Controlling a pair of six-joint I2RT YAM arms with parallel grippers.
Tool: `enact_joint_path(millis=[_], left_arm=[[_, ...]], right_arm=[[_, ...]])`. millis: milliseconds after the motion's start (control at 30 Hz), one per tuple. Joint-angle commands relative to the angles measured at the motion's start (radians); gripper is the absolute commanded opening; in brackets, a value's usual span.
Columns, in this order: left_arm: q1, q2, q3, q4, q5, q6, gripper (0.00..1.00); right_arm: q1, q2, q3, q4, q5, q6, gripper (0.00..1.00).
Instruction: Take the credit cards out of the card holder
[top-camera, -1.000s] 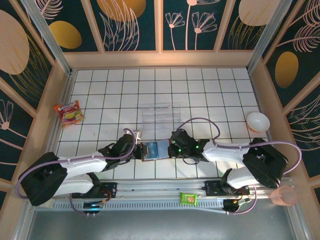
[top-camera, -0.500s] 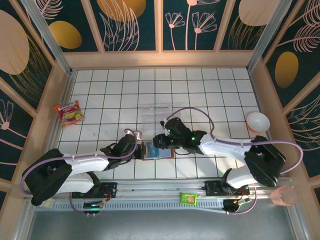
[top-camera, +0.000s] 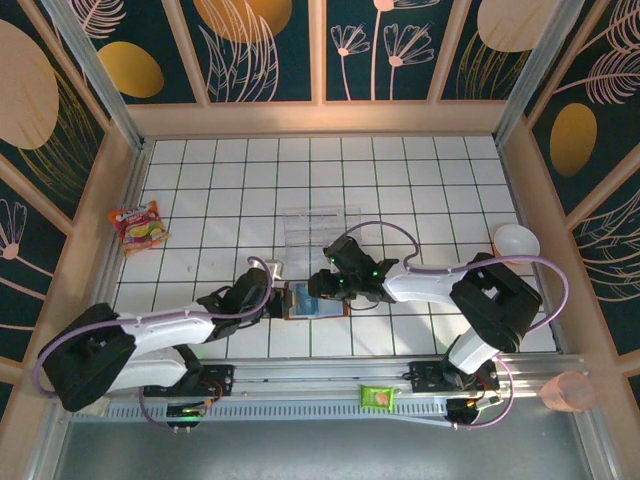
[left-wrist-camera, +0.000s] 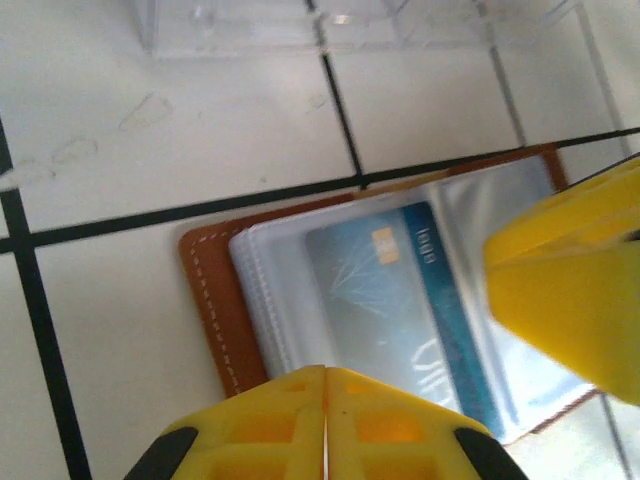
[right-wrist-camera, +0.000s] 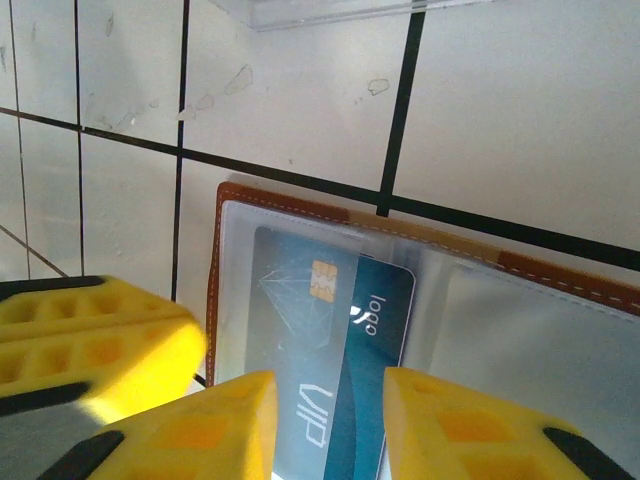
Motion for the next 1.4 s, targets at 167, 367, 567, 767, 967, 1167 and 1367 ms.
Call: enact_joint_path(millis=[167,367,567,767,967,1167,1367], left_arm=[[0.003,0.047,0.031,0.015,0.064,0.021,0.01],[0.003,0.089,0.012,-0.008,0.015,0.010,0.00],[0.003,0.124,-0.016,0.010,0.044,-0.002,0.00],[0.002,0.165,-0.040,0.045,0.095,-0.012,0.00],[0.003,0.155,-0.045,0.035,0.099,-0.015,0.00],[0.002,0.140,-0.053,0.030,0.089,-0.023,0.00],[0.003,0.136,-0.057,0.033,0.090,-0.027,0.00]], right_arm=[[0.001,0.009,-0.014,0.012,0.023,0.023,0.34],[0.002,0.030,-0.015,0.014,0.018,0.025,0.34],[0.002,0.050,-0.021,0.013,0.016,0.025,0.32],[-0.004,0.071,-0.057,0.095,-0.040,0.023,0.28],[-0.011,0.069,-0.072,0.116,-0.049,0.035,0.14],[-0.022,0.022,-0.110,0.110,-0.021,0.047,0.00],[-0.030,-0.025,-0.147,0.086,0.003,0.051,0.00]])
